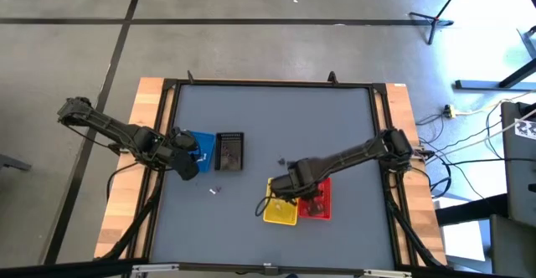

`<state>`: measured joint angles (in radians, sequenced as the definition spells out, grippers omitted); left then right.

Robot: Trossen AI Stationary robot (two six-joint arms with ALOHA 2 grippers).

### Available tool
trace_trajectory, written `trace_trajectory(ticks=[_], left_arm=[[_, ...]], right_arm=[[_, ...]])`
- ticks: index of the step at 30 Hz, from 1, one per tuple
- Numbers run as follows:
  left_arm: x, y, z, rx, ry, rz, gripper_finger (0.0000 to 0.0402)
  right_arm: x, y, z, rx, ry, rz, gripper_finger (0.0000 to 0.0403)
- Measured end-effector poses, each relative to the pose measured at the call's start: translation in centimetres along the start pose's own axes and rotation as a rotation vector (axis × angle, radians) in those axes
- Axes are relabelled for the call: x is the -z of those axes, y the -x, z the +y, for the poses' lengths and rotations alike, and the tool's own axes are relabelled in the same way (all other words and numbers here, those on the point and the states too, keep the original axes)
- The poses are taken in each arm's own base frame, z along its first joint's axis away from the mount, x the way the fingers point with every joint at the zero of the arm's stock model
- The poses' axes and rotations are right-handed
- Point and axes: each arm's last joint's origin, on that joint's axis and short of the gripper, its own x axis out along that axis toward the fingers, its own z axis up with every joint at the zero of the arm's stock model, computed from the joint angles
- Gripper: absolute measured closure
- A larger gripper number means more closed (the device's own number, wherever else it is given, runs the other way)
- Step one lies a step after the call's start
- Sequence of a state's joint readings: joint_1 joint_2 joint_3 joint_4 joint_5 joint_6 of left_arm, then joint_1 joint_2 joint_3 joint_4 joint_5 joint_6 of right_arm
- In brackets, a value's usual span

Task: Sort Halloween decoration
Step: Put the spider toy into the red bin

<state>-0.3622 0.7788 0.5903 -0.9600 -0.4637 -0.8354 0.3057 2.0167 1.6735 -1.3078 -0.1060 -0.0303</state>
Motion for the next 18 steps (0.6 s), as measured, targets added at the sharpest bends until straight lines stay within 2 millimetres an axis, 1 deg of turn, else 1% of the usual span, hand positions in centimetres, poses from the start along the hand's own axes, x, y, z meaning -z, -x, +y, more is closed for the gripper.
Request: trace_trajectory(ticks=[4, 18], left_arm=[[-0.13, 0.00, -0.15, 0.014, 0.009, -0.012, 0.0276], [-0.27, 0.01, -0.29, 0.027, -0.015, -0.026, 0.0276]], right_arm=[[0.06, -0.18, 0.38, 0.003, 0.008, 0.008, 0.0370], [0.05, -0.20, 0.24, 0.019, 0.004, 0.007, 0.0370]])
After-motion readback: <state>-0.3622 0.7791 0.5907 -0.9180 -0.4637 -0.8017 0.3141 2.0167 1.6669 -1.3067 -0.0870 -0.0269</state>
